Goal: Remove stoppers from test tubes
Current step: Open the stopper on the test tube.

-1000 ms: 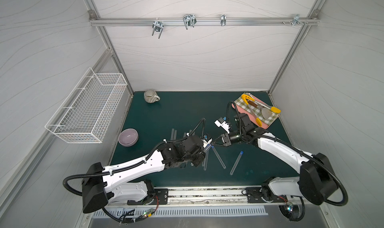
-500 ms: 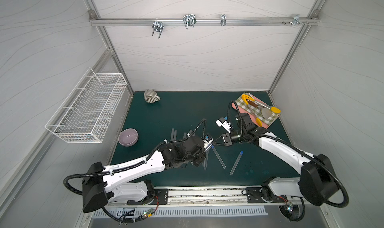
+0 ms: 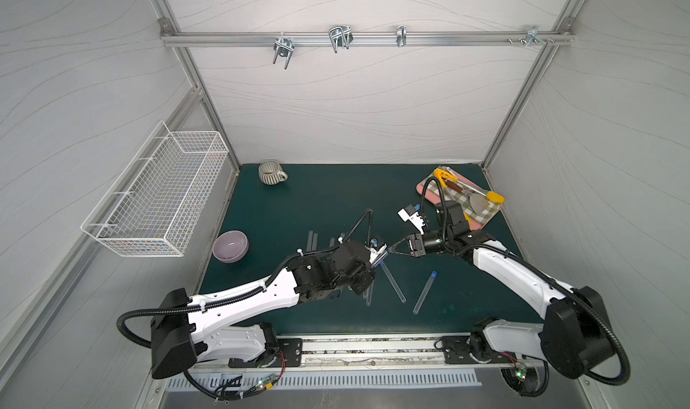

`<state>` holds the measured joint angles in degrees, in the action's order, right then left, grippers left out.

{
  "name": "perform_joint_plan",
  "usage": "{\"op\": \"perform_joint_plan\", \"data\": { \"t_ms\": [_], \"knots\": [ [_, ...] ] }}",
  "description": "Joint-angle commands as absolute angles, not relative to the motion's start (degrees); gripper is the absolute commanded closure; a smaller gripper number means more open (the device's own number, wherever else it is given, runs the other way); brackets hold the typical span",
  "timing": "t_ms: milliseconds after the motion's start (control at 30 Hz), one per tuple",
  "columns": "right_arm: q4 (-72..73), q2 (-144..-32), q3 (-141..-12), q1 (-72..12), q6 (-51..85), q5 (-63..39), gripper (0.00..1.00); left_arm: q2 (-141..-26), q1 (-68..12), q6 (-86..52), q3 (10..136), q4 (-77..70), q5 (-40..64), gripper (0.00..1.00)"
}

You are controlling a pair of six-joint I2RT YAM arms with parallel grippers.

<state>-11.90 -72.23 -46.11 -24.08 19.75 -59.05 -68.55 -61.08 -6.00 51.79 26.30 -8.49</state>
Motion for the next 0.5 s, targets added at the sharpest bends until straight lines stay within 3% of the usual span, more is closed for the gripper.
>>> {"op": "perform_joint_plan", "data": {
  "t_ms": [0,167,467],
  "knots": [
    [-10.5,-70.7,-46.3,-22.5,19.3,-58.9,1.0,-69.3,-60.9,-5.6,52.5,32.0,-10.6,1.0],
    [-12.3,-70.4,-46.4,-21.8,17.7,-57.2,1.0,-69.3,-60.9,-5.9,52.4,32.2,-10.9,1.0],
    [-25.0,-76.3,-49.7,-21.4,8.3,-37.4,0.98,-69.5,-60.9,-10.2,51.6,29.5,-11.4,1.0]
  ]
}}
